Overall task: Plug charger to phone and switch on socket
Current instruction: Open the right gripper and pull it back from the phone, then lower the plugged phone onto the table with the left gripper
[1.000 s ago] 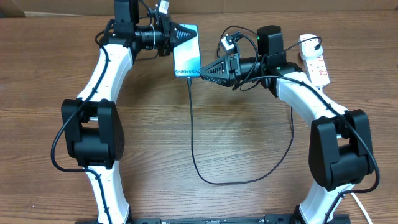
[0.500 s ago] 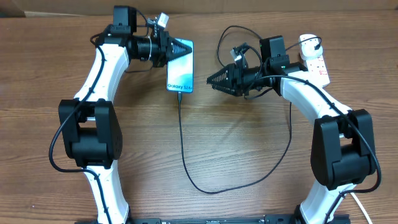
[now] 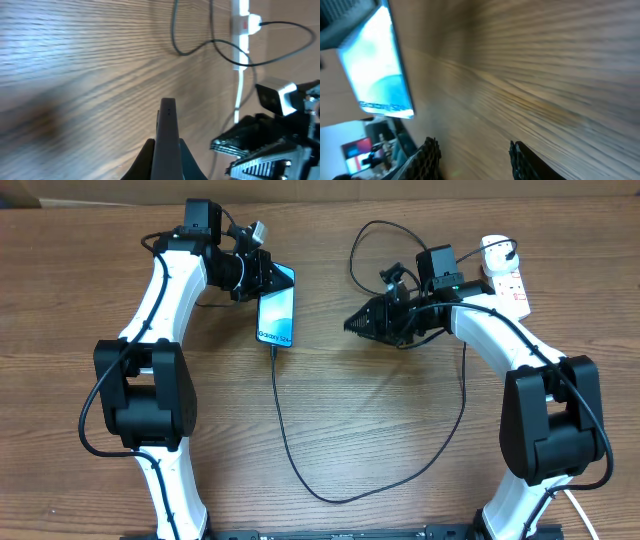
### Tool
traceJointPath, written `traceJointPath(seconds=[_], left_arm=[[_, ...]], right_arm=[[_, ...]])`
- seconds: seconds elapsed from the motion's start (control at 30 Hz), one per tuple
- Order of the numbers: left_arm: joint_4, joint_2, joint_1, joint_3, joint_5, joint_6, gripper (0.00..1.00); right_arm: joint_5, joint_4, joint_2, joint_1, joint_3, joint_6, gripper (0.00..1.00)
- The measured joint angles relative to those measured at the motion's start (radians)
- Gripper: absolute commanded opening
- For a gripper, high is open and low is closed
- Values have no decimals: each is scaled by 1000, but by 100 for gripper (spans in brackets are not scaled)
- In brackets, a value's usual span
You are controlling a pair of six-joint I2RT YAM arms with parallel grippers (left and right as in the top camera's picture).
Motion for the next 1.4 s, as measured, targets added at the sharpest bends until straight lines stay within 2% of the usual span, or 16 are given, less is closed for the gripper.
traceJointPath(seconds=[0.2, 0.4, 1.03, 1.4], left_arm=[[3, 28, 0, 0, -69, 19, 4], [5, 110, 0, 0, -99, 19, 4], [31, 149, 0, 0, -267, -46, 4], [31, 149, -9, 0, -309, -61, 4]], right_arm=[[121, -110, 0, 0, 43, -22, 45], [177, -141, 0, 0, 90, -38, 45], [202, -164, 0, 0, 90, -60, 46], [202, -169, 0, 0, 90, -62, 46]])
